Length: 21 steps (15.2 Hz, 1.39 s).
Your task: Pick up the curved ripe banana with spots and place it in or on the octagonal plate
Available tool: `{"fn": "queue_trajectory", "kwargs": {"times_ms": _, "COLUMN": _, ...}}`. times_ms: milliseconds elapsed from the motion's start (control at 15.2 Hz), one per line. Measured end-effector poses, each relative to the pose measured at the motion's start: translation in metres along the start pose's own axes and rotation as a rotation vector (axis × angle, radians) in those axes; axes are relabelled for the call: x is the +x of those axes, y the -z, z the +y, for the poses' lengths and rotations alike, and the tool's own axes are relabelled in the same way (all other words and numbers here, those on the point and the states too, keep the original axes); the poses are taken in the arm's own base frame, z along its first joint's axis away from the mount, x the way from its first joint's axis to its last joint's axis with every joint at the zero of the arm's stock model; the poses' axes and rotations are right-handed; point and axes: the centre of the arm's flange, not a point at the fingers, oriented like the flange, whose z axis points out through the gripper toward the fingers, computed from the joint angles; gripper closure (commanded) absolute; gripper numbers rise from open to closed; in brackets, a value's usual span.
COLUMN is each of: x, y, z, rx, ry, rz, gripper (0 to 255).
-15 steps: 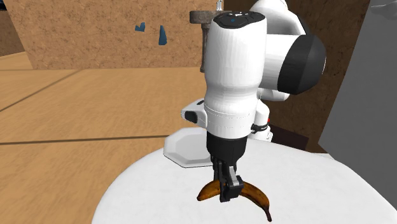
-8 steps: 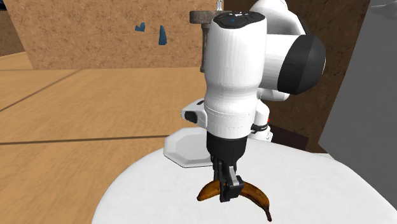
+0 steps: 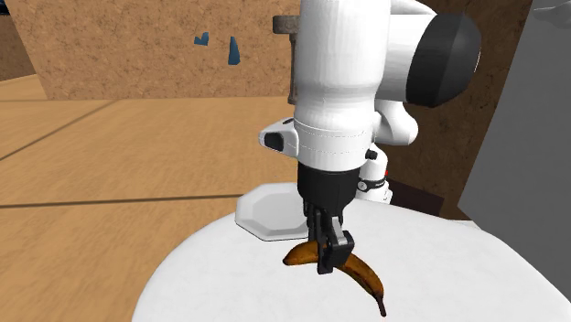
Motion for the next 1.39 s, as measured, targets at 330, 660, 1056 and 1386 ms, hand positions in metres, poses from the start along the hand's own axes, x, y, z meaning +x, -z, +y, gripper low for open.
{"fn": "queue_trajectory", "kwargs": {"times_ms": 330, "x": 0.0, "y": 0.026, "z": 0.0, "rx": 0.0, "ry": 0.0, "rz": 0.0, "gripper": 255}}
{"fn": "queue_trajectory", "kwargs": {"times_ms": 660, "x": 0.002, "y": 0.047, "z": 0.006, "rx": 0.0, "ry": 0.0, "rz": 0.0, "gripper": 255}}
{"fn": "queue_trajectory", "kwargs": {"times_ms": 1056, "x": 0.017, "y": 0.054, "z": 0.076, "rx": 0.0, "ry": -0.001, "rz": 0.0, "gripper": 255}}
{"fn": "queue_trajectory", "kwargs": {"times_ms": 1386, "x": 0.034, "y": 0.059, "z": 0.139, "rx": -0.001, "ry": -0.001, "rz": 0.0, "gripper": 255}}
